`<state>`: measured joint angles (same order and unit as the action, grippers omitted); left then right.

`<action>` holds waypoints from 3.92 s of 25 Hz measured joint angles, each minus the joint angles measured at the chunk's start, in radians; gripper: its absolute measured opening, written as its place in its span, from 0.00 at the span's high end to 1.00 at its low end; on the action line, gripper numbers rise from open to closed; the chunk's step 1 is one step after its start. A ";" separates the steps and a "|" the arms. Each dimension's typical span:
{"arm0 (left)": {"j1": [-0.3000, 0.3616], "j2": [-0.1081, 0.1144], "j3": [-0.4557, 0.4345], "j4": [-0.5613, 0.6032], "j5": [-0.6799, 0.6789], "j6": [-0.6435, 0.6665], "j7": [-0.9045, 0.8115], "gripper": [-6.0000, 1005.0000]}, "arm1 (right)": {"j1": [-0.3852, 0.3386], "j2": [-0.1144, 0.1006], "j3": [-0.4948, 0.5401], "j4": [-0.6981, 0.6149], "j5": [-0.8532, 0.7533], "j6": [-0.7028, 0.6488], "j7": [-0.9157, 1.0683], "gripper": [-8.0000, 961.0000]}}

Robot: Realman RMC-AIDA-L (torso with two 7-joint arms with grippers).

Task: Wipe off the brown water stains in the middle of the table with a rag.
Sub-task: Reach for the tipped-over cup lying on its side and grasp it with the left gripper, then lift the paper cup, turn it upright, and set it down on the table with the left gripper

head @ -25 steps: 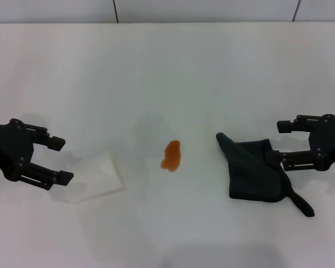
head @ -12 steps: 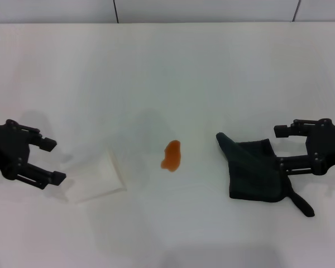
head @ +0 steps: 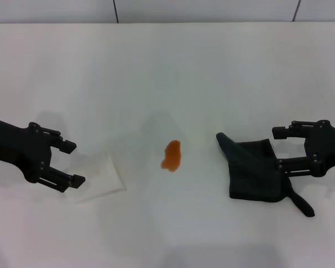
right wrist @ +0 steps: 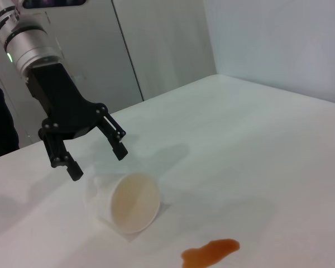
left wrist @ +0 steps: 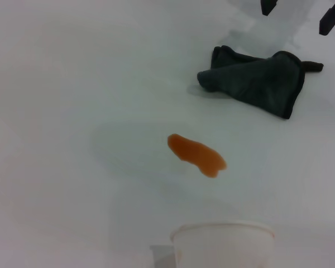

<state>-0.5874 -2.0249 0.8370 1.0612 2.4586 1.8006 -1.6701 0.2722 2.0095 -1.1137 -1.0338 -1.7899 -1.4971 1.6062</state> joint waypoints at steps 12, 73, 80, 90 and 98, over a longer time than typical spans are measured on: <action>0.005 -0.011 0.032 -0.004 0.012 -0.039 0.003 0.14 | -0.002 0.000 -0.008 0.001 0.001 -0.003 0.000 0.14; 0.114 -0.054 0.024 0.002 -0.345 -0.275 0.078 0.40 | -0.006 0.000 -0.006 0.000 0.001 -0.006 0.001 0.14; 0.184 -0.055 0.029 -0.062 -0.558 -0.330 0.193 0.40 | -0.006 0.000 -0.012 0.000 0.001 -0.005 0.001 0.14; 0.234 -0.057 0.028 -0.260 -0.760 -0.389 0.434 0.40 | 0.000 0.000 -0.012 0.025 0.001 0.000 0.000 0.14; 0.244 -0.058 0.025 -0.397 -0.828 -0.392 0.600 0.40 | 0.005 0.000 -0.018 0.025 -0.010 0.019 -0.006 0.14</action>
<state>-0.3435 -2.0825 0.8623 0.6639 1.6303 1.4089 -1.0706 0.2771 2.0095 -1.1321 -1.0084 -1.7999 -1.4777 1.6004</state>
